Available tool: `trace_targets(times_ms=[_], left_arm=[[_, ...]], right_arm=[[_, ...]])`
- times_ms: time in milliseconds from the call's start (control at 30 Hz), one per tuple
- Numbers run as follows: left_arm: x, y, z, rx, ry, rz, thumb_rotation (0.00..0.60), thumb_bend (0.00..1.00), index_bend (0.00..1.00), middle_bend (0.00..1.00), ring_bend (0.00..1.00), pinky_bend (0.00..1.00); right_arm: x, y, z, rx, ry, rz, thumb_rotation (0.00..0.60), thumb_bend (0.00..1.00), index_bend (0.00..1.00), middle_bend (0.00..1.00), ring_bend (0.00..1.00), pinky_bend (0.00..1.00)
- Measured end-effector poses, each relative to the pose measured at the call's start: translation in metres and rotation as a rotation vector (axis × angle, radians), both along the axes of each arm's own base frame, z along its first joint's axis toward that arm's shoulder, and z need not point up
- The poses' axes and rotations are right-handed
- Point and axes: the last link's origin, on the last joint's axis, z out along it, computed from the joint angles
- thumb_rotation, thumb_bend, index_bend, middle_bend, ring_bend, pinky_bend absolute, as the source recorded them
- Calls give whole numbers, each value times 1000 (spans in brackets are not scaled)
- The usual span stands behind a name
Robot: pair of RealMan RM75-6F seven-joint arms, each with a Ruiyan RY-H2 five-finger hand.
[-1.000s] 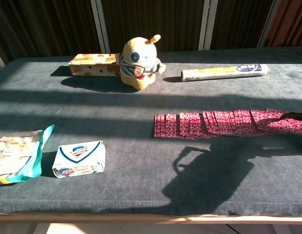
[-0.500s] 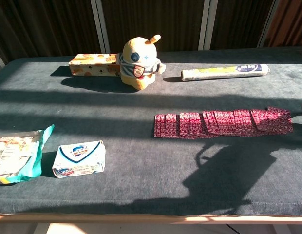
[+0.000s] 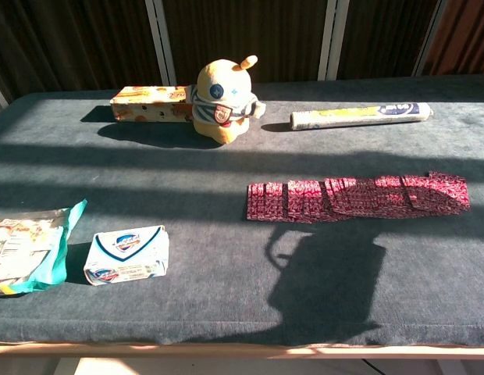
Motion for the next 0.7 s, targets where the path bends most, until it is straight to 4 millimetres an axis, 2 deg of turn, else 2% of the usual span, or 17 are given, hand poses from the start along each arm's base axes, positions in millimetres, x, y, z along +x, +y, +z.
trace_targets(times_ms=[33, 100, 133, 200, 300, 467, 700], left_arm=[[0, 0, 2, 6, -8, 2, 600, 421, 0, 1, 0, 33], [0, -2, 7, 23, -29, 15, 600, 421, 0, 0, 0, 33], [0, -3, 10, 33, -36, 25, 600, 421, 0, 0, 0, 32], [0, -5, 16, 63, -48, 48, 600, 422, 0, 0, 0, 31], [0, -6, 22, 108, -60, 50, 600, 425, 0, 0, 0, 23], [-3, -6, 24, 116, -58, 42, 600, 425, 0, 0, 0, 17], [2, -12, 24, 77, -85, -13, 600, 420, 0, 0, 0, 17]], right_arm=[[4, 4, 4, -16, -18, 22, 600, 436, 0, 199, 259, 702], [14, 18, 13, -54, -66, 63, 600, 376, 0, 44, 88, 501], [18, 25, 17, -72, -87, 75, 600, 361, 0, 13, 43, 409], [29, 47, 26, -113, -142, 99, 600, 342, 0, 0, 0, 217], [46, 80, 36, -184, -223, 146, 600, 338, 0, 0, 0, 13], [57, 125, 51, -294, -275, 246, 600, 335, 0, 0, 0, 0], [48, 142, 45, -267, -263, 198, 600, 335, 0, 0, 0, 0]])
